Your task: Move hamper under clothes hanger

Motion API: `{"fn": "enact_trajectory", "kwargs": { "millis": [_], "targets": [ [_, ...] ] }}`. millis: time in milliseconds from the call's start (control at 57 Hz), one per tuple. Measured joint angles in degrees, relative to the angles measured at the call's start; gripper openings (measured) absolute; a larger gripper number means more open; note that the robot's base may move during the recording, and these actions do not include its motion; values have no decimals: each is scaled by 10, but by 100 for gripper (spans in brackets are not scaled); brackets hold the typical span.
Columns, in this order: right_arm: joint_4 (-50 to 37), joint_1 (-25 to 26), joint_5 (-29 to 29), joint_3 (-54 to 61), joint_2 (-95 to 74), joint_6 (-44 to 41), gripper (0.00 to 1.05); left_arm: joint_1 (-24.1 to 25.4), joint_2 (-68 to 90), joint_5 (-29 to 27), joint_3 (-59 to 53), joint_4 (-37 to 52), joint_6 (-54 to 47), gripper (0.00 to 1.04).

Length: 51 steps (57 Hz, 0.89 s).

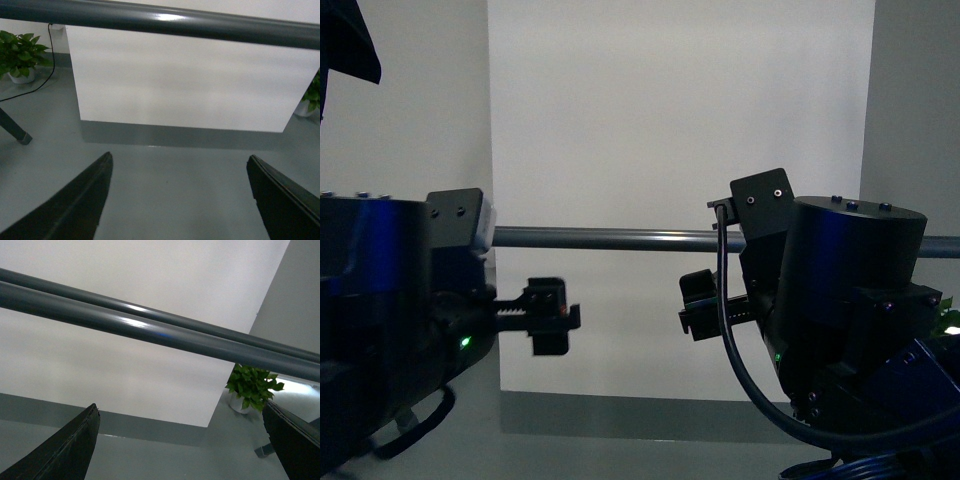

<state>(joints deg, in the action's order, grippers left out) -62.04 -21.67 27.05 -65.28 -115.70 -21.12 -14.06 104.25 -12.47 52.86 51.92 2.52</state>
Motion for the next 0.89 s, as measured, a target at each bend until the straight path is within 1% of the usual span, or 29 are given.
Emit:
{"fn": "enact_trajectory", "kwargs": {
  "millis": [35,53,70,123,140,175,245,298,316,456,473,526,649,894],
  "targets": [
    [0,0,1,0,1,-2,97,2,-20,3,-27,5,-4,74],
    [9,1,-8,2,5,9,95,4,-31,5,-44,11,-8,70],
    [35,4,-25,7,13,26,92,7,-43,7,-61,17,-9,67],
    [77,10,-55,24,32,54,87,14,-60,11,-85,26,-11,61],
    [97,14,-70,40,45,74,84,19,-71,13,-102,32,-12,58],
    [106,18,-80,59,59,95,80,24,-82,16,-118,37,-13,54],
    [101,29,-96,110,94,137,71,37,-106,20,-156,47,-14,45],
    [82,45,-108,168,137,167,61,48,-132,26,-197,58,-14,35],
    [79,48,-110,176,144,169,59,49,-137,28,-204,60,-14,33],
    [40,88,-139,305,233,198,31,63,-205,53,-291,74,-16,4],
    [37,91,-143,318,241,199,27,65,-214,56,-300,75,-15,2],
    [30,100,-156,357,266,201,17,73,-239,61,-326,75,-16,4],
    [24,112,-171,405,304,202,1,83,-272,67,-359,75,-16,3],
    [22,140,-195,485,383,204,2,96,-349,83,-416,57,-16,3]
  ]
}}
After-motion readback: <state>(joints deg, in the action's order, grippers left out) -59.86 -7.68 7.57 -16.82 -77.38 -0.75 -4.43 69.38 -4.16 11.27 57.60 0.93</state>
